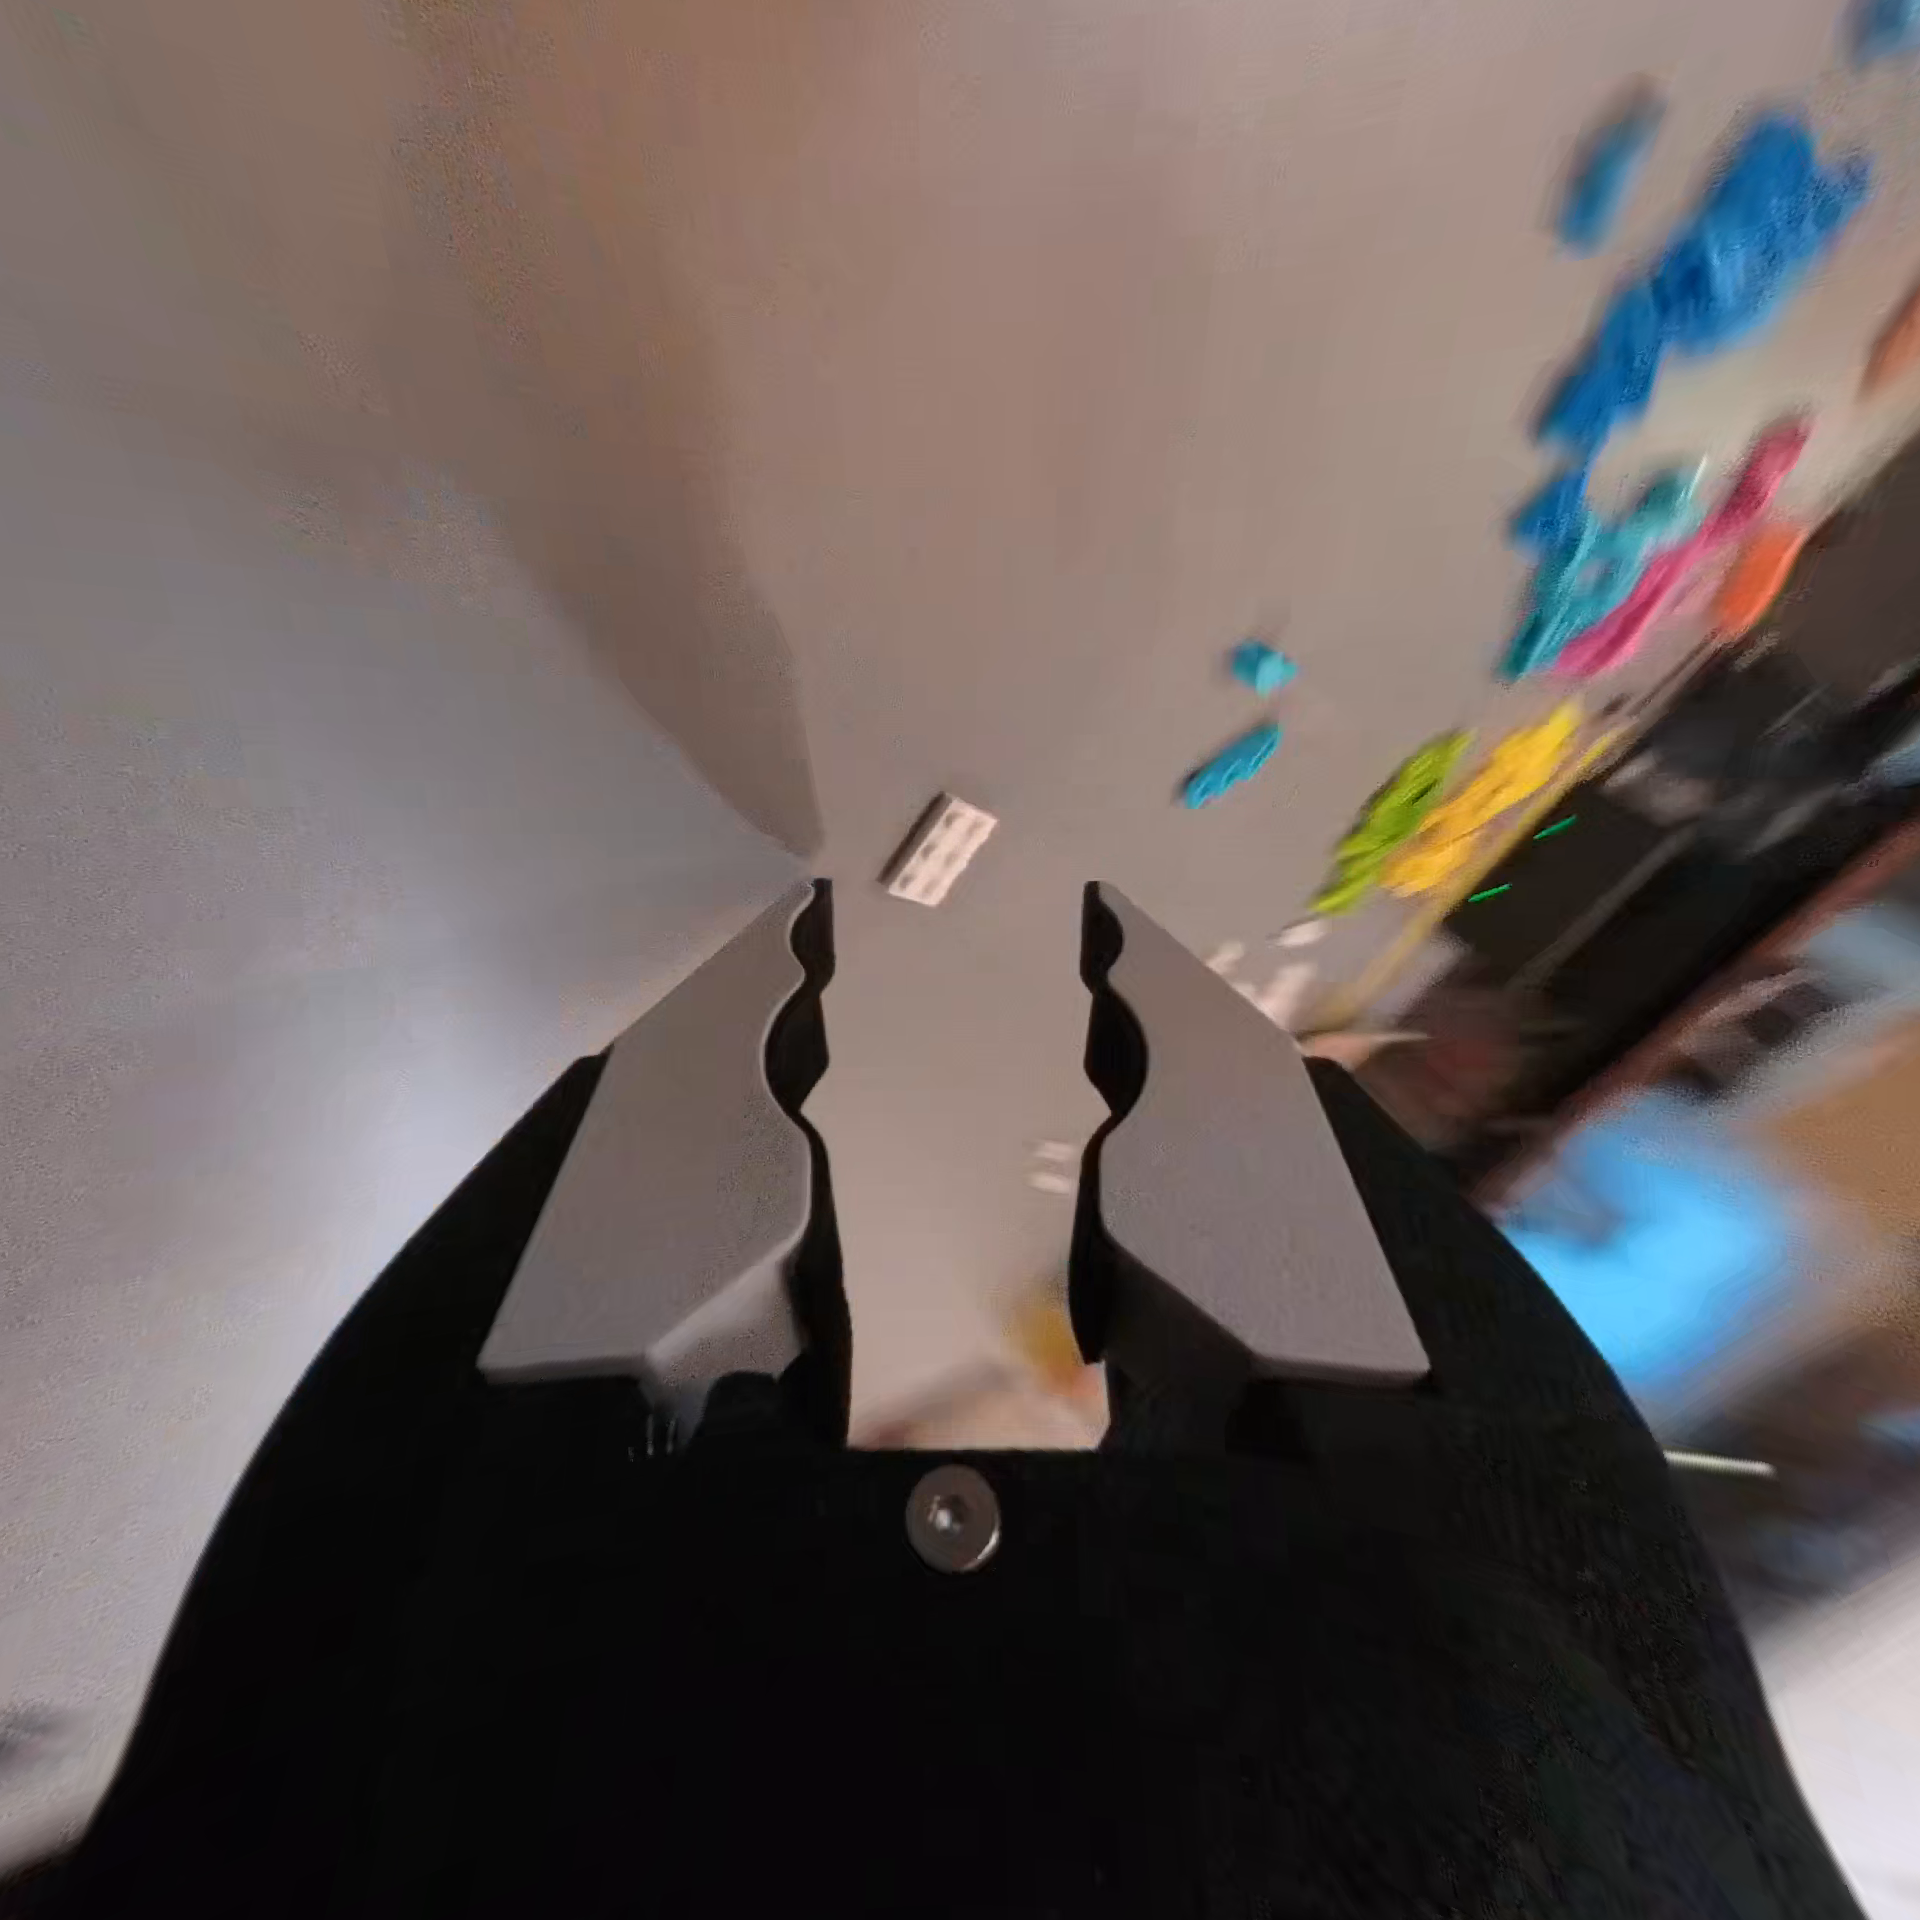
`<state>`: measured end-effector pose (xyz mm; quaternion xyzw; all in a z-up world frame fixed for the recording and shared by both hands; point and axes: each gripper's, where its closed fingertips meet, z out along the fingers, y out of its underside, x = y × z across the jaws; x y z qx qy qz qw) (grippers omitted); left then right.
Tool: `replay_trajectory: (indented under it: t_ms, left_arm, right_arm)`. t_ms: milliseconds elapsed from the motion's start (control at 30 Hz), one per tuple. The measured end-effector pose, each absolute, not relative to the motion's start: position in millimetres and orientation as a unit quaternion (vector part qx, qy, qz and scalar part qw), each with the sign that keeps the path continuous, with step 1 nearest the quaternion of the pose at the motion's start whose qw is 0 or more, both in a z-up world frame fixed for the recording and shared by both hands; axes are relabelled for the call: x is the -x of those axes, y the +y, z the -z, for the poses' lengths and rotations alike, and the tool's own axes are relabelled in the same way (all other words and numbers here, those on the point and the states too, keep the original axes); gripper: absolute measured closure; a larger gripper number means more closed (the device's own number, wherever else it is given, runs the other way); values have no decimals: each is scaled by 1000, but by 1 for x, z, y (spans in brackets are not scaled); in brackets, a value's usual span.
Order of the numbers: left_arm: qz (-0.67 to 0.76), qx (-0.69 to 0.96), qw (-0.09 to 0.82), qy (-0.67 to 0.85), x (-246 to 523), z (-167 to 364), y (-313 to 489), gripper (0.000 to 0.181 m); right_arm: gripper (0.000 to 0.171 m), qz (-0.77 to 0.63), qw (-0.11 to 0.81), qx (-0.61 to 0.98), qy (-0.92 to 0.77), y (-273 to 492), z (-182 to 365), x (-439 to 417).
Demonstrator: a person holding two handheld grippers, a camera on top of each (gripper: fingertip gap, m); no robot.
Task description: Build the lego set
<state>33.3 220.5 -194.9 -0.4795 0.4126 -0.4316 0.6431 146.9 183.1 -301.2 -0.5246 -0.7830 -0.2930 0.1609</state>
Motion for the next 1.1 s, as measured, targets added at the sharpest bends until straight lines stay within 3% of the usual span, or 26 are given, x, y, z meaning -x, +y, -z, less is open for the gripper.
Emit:
replay_trajectory:
  t_ms: [133,367,533,733,900,1100]
  left_arm:
    - [432,479,642,415,-34,195,220,181]
    - [432,479,638,419,-36,197,219,181]
    - [432,478,638,421,-36,197,219,181]
    - [435,476,636,423,-36,197,217,181]
    - [437,474,634,428,-37,197,216,181]
    - [441,469,630,434,-38,197,212,181]
  right_arm:
    - [123,10,265,782,-565,174,297,-141]
    - [119,-180,330,834,-404,181,310,-147]
    - [118,-227,327,834,-382,179,312,-146]
    - [130,-266,305,805,-434,157,303,-134]
    - [118,-213,352,768,-491,177,303,-134]
    - [117,-258,293,718,-576,177,312,-128]
